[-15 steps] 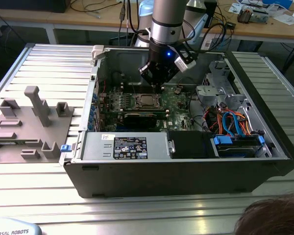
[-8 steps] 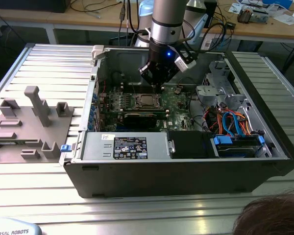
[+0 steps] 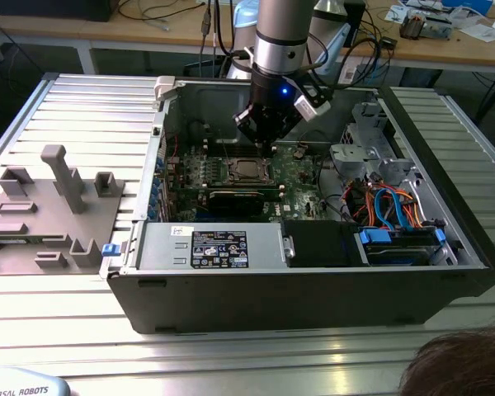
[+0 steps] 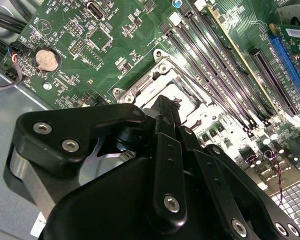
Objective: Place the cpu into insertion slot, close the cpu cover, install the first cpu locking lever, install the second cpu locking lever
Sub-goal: 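Install the first cpu locking lever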
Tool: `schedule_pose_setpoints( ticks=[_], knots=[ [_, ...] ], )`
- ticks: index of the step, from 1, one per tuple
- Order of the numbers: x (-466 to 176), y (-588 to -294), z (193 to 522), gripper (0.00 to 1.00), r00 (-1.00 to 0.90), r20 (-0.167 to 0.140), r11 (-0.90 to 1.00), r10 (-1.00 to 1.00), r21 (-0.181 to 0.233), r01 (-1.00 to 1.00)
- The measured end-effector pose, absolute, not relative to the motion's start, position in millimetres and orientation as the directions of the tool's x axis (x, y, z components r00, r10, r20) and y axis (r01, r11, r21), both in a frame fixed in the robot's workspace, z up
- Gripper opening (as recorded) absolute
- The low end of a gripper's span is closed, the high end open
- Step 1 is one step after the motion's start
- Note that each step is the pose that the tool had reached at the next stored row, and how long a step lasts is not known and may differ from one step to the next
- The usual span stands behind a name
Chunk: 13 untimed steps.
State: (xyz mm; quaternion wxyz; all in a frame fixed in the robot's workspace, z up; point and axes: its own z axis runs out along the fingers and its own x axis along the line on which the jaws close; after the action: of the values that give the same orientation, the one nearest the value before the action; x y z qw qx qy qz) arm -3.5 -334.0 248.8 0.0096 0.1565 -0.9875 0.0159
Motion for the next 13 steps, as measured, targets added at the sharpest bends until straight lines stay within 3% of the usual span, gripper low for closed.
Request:
schedule_pose_setpoints(
  ticks=[13],
  knots=[
    [-3.6,-334.1,248.8,0.11,-0.946,0.024,0.945,-0.324,-0.029,-0.325]
  ],
)
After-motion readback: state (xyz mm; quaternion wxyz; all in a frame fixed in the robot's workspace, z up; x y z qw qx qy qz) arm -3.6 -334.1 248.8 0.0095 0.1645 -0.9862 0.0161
